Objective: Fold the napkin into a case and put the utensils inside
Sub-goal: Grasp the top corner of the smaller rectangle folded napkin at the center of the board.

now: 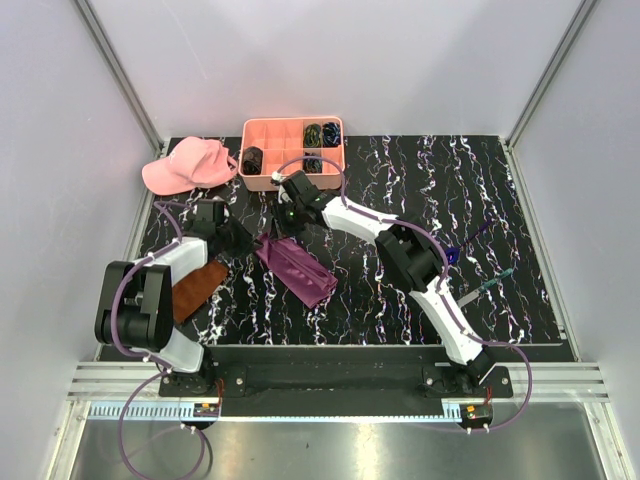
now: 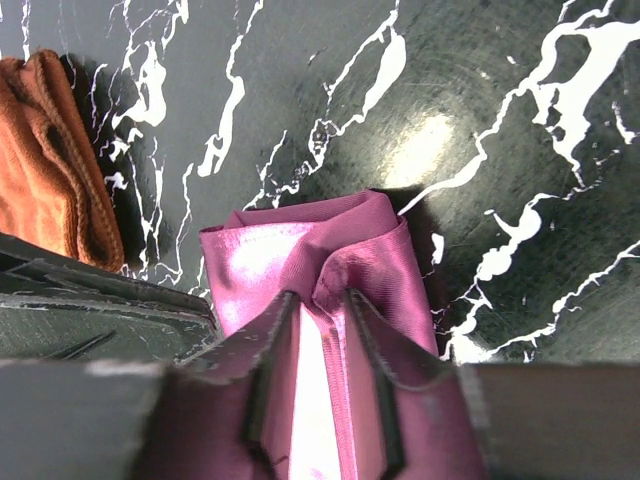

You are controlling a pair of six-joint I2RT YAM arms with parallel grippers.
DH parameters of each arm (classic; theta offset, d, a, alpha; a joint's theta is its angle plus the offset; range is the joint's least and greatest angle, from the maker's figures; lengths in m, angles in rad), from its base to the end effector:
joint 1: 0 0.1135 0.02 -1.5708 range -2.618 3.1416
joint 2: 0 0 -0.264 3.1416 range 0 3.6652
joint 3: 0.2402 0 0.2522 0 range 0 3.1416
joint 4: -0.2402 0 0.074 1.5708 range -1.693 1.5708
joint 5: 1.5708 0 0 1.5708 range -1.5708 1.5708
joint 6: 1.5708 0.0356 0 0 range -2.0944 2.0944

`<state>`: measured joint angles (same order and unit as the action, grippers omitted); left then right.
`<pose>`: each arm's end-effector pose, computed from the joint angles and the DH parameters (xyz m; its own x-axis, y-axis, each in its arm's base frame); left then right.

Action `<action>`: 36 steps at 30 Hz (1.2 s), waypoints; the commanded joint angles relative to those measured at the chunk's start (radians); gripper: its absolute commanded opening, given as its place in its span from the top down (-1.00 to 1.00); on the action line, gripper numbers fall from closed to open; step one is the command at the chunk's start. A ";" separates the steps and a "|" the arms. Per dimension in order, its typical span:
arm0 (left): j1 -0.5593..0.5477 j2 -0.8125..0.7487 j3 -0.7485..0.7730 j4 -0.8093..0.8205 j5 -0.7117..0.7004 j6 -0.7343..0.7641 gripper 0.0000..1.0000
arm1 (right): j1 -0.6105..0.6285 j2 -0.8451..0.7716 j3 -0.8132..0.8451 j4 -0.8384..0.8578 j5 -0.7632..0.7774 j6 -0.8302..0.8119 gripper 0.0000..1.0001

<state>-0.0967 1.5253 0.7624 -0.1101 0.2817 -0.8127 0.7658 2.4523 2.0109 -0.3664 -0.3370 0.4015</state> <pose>0.2937 -0.0384 0.1684 -0.7208 -0.6309 -0.2871 -0.3678 0.6992 -0.6130 0.3848 0.3864 0.1532 -0.7996 -0.2572 -0.5427 -0.5501 0.6762 0.4901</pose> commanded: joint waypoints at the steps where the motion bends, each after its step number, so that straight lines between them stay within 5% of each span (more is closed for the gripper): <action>1: 0.003 -0.074 -0.012 0.014 -0.065 -0.005 0.74 | 0.018 -0.024 0.046 -0.002 0.070 0.002 0.29; 10: 0.005 -0.129 -0.012 -0.025 -0.096 0.006 0.74 | 0.029 -0.032 0.054 -0.003 0.093 -0.004 0.07; 29: 0.005 -0.143 -0.035 -0.014 -0.085 0.003 0.79 | 0.053 0.080 0.242 -0.152 0.217 -0.029 0.07; 32: 0.006 -0.142 -0.037 -0.013 -0.085 0.004 0.80 | 0.061 0.083 0.253 -0.163 0.237 -0.036 0.09; 36: 0.008 -0.143 -0.038 -0.013 -0.085 0.007 0.80 | 0.061 0.074 0.252 -0.163 0.253 -0.035 0.41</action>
<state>-0.0959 1.4147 0.7269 -0.1413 0.2127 -0.8127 0.8093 2.5340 2.2181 -0.5182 -0.1223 0.3828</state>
